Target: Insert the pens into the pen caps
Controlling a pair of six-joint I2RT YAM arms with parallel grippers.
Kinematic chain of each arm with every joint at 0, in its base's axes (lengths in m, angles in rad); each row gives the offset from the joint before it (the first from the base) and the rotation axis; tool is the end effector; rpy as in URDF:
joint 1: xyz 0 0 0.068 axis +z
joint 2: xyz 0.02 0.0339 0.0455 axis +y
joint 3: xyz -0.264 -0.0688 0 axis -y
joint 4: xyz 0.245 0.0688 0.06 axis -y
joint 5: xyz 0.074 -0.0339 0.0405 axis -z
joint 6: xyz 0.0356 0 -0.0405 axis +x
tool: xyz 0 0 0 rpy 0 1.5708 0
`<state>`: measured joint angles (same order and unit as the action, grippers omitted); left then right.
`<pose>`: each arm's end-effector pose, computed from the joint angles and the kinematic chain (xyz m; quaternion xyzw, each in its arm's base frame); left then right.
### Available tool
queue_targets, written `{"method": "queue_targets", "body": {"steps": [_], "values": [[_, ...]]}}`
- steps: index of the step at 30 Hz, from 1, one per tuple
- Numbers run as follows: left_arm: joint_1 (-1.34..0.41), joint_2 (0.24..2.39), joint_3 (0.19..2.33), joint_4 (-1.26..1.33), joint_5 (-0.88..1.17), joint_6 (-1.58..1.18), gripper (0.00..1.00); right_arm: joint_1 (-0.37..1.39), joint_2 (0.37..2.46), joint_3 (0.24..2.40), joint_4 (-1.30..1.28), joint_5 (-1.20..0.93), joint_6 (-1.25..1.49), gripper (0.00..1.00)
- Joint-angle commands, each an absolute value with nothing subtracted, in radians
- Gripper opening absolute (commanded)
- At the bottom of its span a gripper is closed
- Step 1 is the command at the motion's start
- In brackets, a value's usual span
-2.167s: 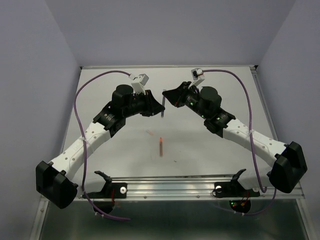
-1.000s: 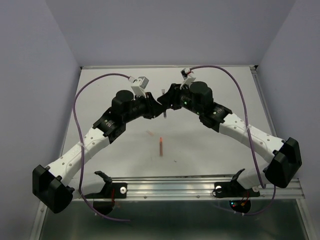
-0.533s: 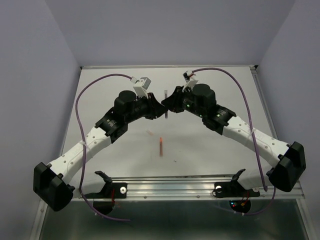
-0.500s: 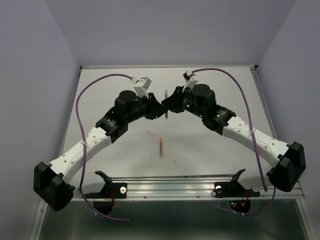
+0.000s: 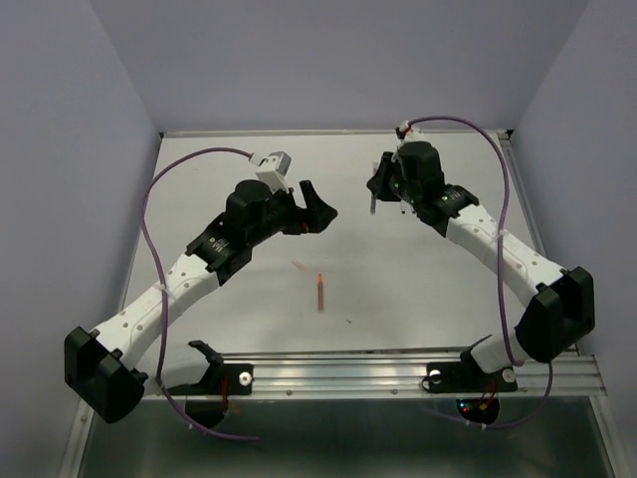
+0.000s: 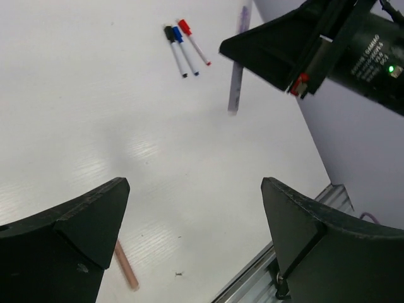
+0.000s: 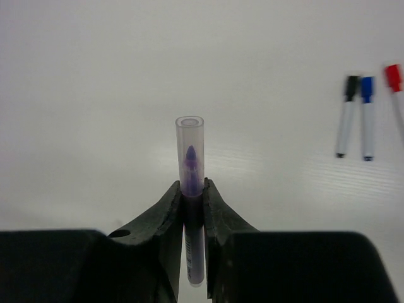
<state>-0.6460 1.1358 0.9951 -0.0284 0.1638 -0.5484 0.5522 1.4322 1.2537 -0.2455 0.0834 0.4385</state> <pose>0.2100 -0.1656 0.3596 0.0899 0.7583 -0.4131 0.4963 0.2868 0.1732 0.3455 -0.0251 0.8393 0.2268 0.4935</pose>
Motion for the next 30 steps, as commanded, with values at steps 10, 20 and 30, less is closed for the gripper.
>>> {"method": "queue_targets", "body": {"steps": [10, 20, 30], "values": [[-0.604, 1.157, 0.993, -0.347, -0.236, -0.690, 0.99, 0.402, 1.891, 1.606, -0.486, 0.282, 0.298, 0.10], [-0.588, 1.155, 0.945, -0.380, -0.250, -0.739, 0.99, 0.333, 2.201, 1.847, -0.555, 0.359, 0.288, 0.18], [-0.586, 1.160, 0.925, -0.382, -0.227, -0.756, 0.99, 0.314, 2.278, 1.876, -0.558, 0.362, 0.307, 0.21]]}}
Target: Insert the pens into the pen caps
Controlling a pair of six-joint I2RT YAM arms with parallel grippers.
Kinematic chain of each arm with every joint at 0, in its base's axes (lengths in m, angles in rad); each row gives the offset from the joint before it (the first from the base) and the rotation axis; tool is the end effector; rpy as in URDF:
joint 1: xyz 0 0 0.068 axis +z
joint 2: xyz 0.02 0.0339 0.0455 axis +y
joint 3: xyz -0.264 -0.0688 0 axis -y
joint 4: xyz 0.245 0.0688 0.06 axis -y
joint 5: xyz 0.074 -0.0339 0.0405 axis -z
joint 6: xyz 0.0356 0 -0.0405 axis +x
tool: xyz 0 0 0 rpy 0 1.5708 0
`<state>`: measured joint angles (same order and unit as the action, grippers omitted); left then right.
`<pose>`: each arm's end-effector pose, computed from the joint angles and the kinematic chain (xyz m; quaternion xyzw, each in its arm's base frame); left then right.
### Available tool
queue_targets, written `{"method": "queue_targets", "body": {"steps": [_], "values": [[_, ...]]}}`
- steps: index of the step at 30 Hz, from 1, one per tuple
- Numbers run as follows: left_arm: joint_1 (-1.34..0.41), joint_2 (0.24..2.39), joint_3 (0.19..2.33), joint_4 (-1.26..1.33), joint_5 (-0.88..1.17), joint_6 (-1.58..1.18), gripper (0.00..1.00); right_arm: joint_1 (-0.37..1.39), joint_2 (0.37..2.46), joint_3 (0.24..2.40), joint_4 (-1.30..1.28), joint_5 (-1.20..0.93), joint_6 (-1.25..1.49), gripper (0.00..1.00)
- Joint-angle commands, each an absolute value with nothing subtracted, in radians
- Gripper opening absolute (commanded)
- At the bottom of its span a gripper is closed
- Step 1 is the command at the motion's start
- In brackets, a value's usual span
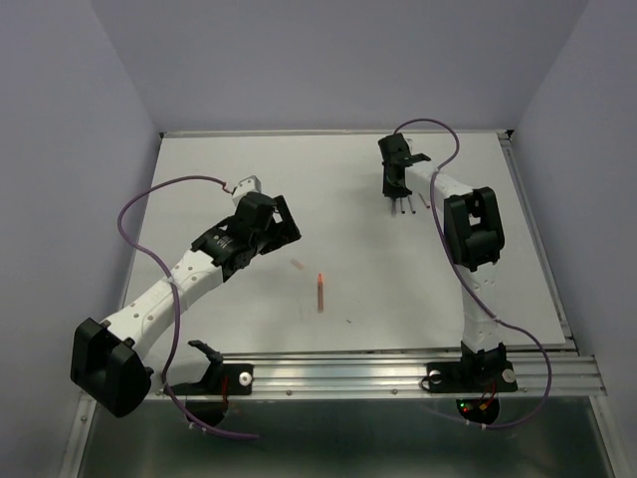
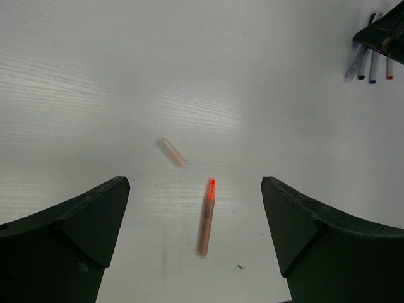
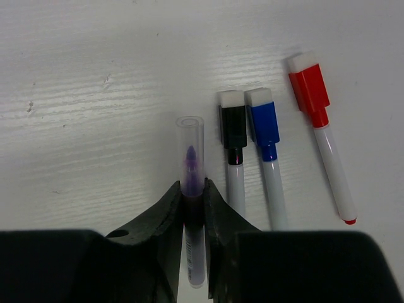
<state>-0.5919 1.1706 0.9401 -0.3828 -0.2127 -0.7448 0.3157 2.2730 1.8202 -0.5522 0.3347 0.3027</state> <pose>0.2186 -0.1379 0.2965 -0.1162 0.8762 -0.2099 0.4179 0.4740 0.1425 0.1710 0.0403 0.9471 -0.0686 0.3109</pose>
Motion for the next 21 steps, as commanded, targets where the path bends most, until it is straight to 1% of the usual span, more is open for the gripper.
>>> {"method": "queue_targets", "body": {"steps": [1, 3, 4, 5, 7, 15, 20, 21], "values": [[-0.586, 1.160, 0.925, -0.382, -0.227, -0.756, 0.99, 0.314, 2.278, 1.873, -0.558, 0.362, 0.313, 0.22], [-0.584, 1.157, 0.923, -0.380, -0.222, -0.755, 0.99, 0.314, 2.273, 1.868, -0.558, 0.359, 0.314, 0.26], [-0.586, 1.154, 0.923, -0.377, -0.221, -0.753, 0.99, 0.314, 2.272, 1.865, -0.558, 0.362, 0.318, 0.31], [-0.586, 1.152, 0.922, -0.374, -0.218, -0.750, 0.99, 0.314, 2.270, 1.862, -0.560, 0.365, 0.321, 0.32], [-0.584, 1.149, 0.919, -0.371, -0.216, -0.750, 0.99, 0.314, 2.264, 1.859, -0.561, 0.370, 0.324, 0.41], [-0.586, 1.146, 0.905, -0.364, -0.210, -0.747, 0.99, 0.314, 2.232, 1.842, -0.560, 0.344, 0.325, 0.42], [-0.586, 1.150, 0.897, -0.350, -0.198, -0.749, 0.99, 0.314, 2.172, 1.836, -0.561, 0.333, 0.319, 0.43], [-0.586, 1.155, 0.896, -0.348, -0.195, -0.749, 0.99, 0.314, 2.161, 1.833, -0.561, 0.337, 0.319, 0.45]]}}
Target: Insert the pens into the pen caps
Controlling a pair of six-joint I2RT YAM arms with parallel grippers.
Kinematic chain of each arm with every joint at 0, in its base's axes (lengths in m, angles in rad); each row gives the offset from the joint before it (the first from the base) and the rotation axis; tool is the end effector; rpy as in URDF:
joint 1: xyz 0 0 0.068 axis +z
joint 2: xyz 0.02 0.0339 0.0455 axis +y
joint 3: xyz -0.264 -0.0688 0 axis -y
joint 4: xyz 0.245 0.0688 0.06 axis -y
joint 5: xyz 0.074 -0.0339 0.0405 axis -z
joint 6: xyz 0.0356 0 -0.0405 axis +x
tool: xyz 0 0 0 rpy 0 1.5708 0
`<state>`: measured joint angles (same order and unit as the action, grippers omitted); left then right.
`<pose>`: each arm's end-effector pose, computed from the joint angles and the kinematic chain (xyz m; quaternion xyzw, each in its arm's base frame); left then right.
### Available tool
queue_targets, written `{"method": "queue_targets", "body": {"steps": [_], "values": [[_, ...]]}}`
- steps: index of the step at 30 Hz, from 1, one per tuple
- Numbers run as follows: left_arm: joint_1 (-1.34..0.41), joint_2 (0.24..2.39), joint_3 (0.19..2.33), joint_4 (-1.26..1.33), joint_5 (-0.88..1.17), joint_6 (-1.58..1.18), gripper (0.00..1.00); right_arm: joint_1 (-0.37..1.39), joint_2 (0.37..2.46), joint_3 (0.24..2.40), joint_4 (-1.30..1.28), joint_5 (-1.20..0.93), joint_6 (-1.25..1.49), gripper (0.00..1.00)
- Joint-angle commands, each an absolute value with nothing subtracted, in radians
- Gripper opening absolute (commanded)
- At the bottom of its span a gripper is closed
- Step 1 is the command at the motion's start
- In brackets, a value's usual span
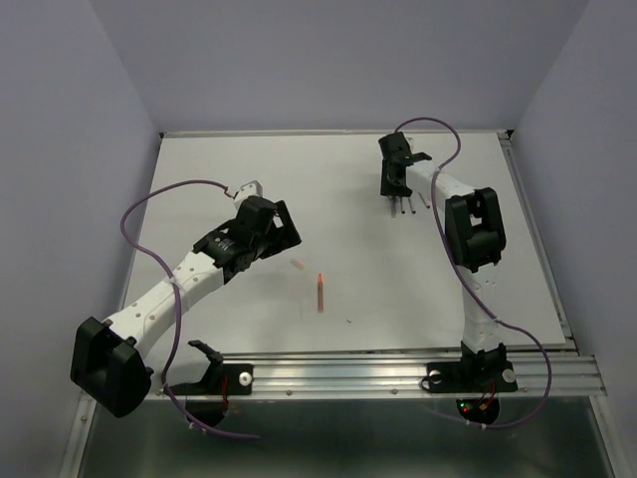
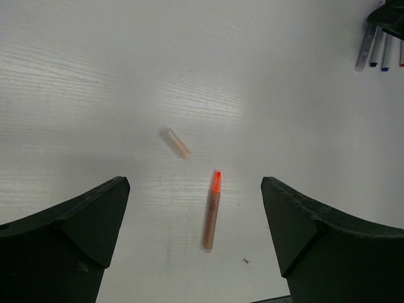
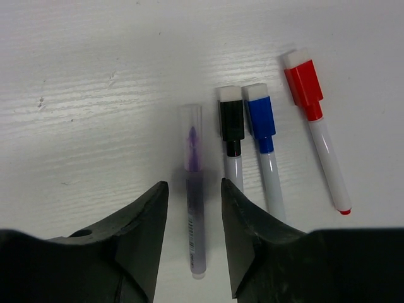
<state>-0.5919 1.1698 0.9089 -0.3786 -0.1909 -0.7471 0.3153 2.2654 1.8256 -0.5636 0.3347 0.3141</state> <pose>0.2167 -0.1375 0.2863 -0.1116 0.8835 -0.2106 0.4033 0.4733 0.1421 0.1756 0.0461 0.9466 -0.0666 0.3119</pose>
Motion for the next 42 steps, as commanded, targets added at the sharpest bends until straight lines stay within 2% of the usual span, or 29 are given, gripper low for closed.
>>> {"method": "queue_targets", "body": {"steps": [1, 3, 6, 7, 9, 10, 11, 15, 20, 26, 32, 35, 37, 38, 42], "values": [[-0.586, 1.158, 0.894, -0.348, -0.193, -0.749, 0.99, 0.314, 2.149, 1.830, -0.560, 0.339, 0.322, 0.46], [-0.586, 1.163, 0.893, -0.348, -0.186, -0.749, 0.99, 0.314, 2.105, 1.819, -0.560, 0.339, 0.325, 0.48], [-0.586, 1.177, 0.893, -0.353, -0.183, -0.755, 0.99, 0.314, 2.017, 1.776, -0.560, 0.338, 0.344, 0.57], [-0.586, 1.184, 0.893, -0.354, -0.183, -0.756, 0.99, 0.314, 1.991, 1.740, -0.558, 0.325, 0.347, 0.68], [-0.586, 1.189, 0.894, -0.359, -0.190, -0.768, 0.99, 0.314, 1.932, 1.683, -0.551, 0.302, 0.344, 0.83], [-0.586, 1.196, 0.894, -0.362, -0.193, -0.773, 0.99, 0.314, 1.866, 1.608, -0.537, 0.285, 0.356, 0.98], [-0.586, 1.200, 0.896, -0.367, -0.205, -0.779, 0.99, 0.328, 1.830, 1.565, -0.529, 0.279, 0.362, 1.00], [-0.577, 1.201, 0.903, -0.394, -0.244, -0.830, 0.99, 0.432, 1.677, 1.363, -0.511, 0.302, 0.403, 1.00], [-0.516, 1.163, 0.879, -0.430, -0.272, -0.867, 0.99, 0.699, 1.563, 1.206, -0.511, 0.331, 0.488, 1.00], [-0.434, 1.106, 0.785, -0.399, -0.218, -0.864, 0.99, 1.000, 1.592, 1.131, -0.517, 0.425, 0.653, 1.00], [-0.416, 1.095, 0.742, -0.382, -0.196, -0.859, 0.99, 1.121, 1.715, 1.158, -0.528, 0.528, 0.742, 1.00], [-0.413, 1.094, 0.733, -0.376, -0.187, -0.859, 0.99, 1.155, 1.775, 1.184, -0.529, 0.566, 0.758, 0.94], [-0.411, 1.086, 0.721, -0.362, -0.178, -0.861, 0.99, 1.155, 1.799, 1.201, -0.526, 0.571, 0.761, 0.81], [-0.411, 1.085, 0.718, -0.361, -0.176, -0.862, 0.99, 1.155, 1.821, 1.203, -0.519, 0.575, 0.765, 0.78], [-0.410, 1.069, 0.706, -0.348, -0.167, -0.864, 0.99, 1.155, 1.868, 1.219, -0.485, 0.584, 0.739, 0.76]]}}
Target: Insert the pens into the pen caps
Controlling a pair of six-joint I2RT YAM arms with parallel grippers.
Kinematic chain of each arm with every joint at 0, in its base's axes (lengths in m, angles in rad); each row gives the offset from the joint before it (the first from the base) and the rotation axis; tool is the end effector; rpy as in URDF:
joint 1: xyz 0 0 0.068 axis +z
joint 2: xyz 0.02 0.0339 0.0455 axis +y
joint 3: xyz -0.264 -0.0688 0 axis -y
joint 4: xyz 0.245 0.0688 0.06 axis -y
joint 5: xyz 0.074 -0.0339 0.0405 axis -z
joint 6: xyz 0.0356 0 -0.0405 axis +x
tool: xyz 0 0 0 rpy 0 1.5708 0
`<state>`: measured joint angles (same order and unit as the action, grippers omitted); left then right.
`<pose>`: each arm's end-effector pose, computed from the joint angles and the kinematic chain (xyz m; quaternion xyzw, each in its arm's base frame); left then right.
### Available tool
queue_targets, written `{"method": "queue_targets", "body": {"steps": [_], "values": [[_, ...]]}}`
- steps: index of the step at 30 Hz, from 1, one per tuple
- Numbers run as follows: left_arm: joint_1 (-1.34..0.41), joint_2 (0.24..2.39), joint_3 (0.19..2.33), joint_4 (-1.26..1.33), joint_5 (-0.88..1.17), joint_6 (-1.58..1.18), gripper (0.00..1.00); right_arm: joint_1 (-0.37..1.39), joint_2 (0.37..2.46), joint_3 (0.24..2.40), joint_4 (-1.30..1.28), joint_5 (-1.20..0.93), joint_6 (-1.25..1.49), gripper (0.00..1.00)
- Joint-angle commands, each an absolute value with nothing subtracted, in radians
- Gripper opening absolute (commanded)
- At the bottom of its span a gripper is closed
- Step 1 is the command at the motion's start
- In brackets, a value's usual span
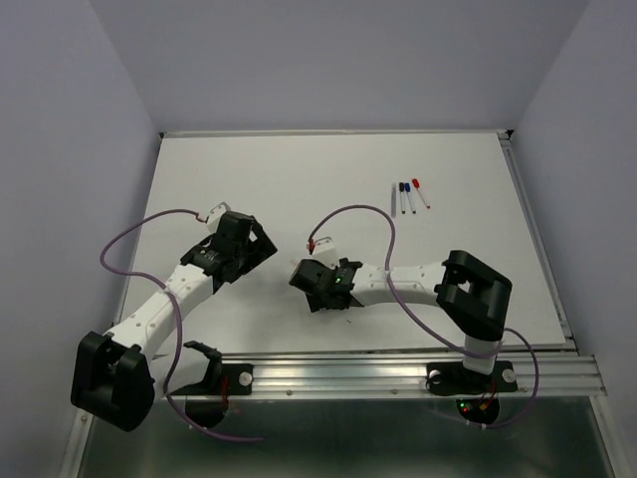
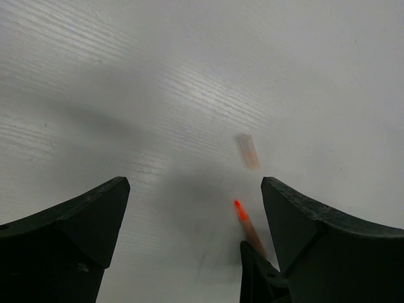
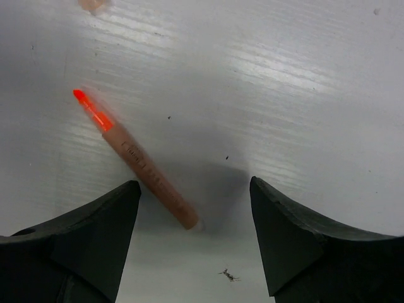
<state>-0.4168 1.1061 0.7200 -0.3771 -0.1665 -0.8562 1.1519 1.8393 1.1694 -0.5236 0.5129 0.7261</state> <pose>0.2128 -0.0878 0.2374 -0.2316 0.8872 -0.1712 0.3603 0.1616 0.3200 0.1653 -0.1543 0.9387 -0.0008 0.3082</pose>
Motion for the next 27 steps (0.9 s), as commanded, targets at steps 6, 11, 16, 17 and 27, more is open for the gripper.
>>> {"method": "queue_targets", "body": {"steps": [6, 11, 16, 17, 27], "values": [[-0.410, 1.063, 0.703, -0.347, -0.169, -0.867, 0.99, 1.155, 1.896, 1.221, -0.463, 0.551, 0.735, 0.54], [-0.410, 1.065, 0.712, -0.348, -0.166, -0.858, 0.99, 1.155, 1.876, 1.158, -0.407, 0.500, 0.701, 0.42], [-0.410, 1.071, 0.716, -0.333, -0.152, -0.850, 0.99, 1.155, 1.868, 1.127, -0.339, 0.475, 0.638, 0.39], [-0.410, 1.072, 0.716, -0.333, -0.149, -0.850, 0.99, 1.155, 1.874, 1.129, -0.337, 0.477, 0.629, 0.39], [-0.410, 1.097, 0.718, -0.324, -0.112, -0.836, 0.99, 1.155, 1.867, 1.147, -0.328, 0.436, 0.558, 0.01]]}}
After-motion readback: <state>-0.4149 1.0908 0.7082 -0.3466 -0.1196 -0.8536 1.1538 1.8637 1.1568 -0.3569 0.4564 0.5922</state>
